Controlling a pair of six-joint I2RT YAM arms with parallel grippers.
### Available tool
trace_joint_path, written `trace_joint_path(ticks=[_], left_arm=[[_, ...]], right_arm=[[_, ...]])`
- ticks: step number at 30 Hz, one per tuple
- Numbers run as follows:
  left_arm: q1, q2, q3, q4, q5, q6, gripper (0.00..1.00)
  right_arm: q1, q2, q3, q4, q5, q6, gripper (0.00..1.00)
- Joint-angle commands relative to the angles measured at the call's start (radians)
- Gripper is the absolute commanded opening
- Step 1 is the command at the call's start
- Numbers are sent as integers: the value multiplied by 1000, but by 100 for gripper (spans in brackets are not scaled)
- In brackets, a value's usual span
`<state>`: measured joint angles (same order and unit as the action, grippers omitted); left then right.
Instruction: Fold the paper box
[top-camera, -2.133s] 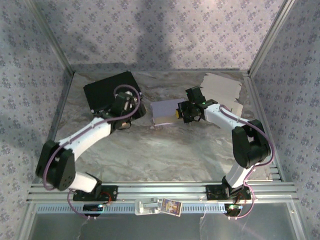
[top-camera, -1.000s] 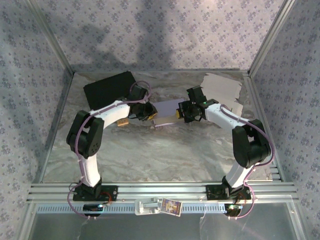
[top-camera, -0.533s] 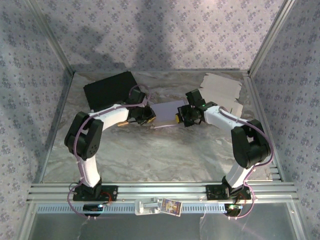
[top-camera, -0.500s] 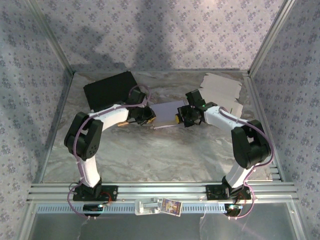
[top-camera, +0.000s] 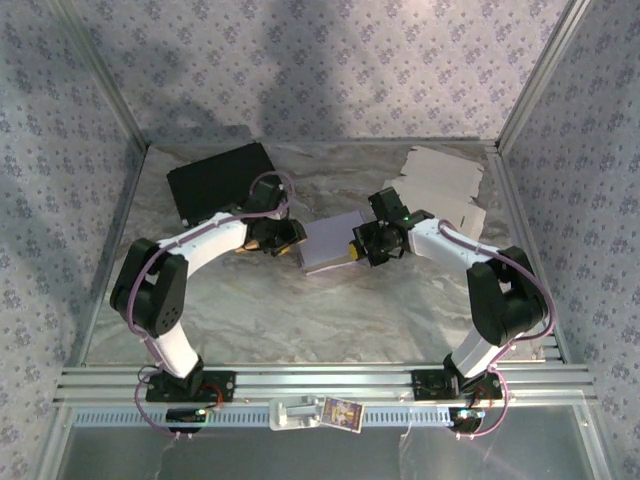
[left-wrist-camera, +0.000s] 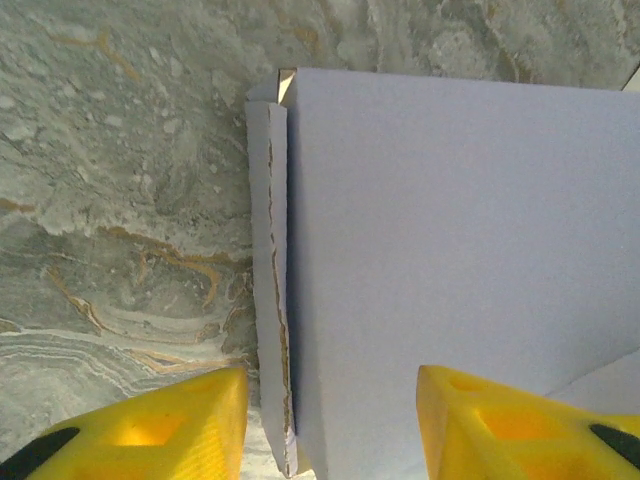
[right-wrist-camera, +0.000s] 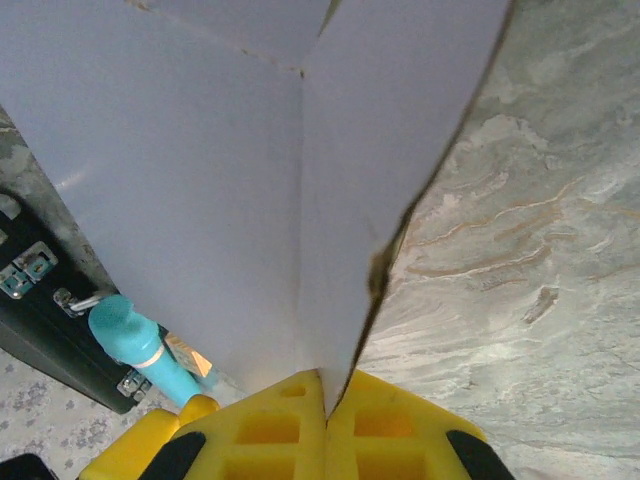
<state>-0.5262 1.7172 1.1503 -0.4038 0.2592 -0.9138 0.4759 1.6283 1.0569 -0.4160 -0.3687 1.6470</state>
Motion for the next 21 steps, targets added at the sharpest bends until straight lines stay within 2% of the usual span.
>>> trace_joint_path(ticks=[1,5,10,13,17,21], left_arm=[[-24,35,-16,0,35,6,47],[-30,47,-39,-1,-3,-2,43],[-29,53,-39,22,-31,17,35],[-28,53,-35,20,-41,27,33],[-23,52,-41,23,-40,33,32],[-21,51,-40,25,-41,41,32]], right_arm=[[6,13,-12,-72,-7,-35,1],[4,21,-2,-81,-22,-66,6],[-33,-3,154,-341,37,-309,39],[-79,-60,204,-449,89,-499,52],[-174,-93,240,-463,113,-725,58],[-237,68,353,-435,26,-1028,51]])
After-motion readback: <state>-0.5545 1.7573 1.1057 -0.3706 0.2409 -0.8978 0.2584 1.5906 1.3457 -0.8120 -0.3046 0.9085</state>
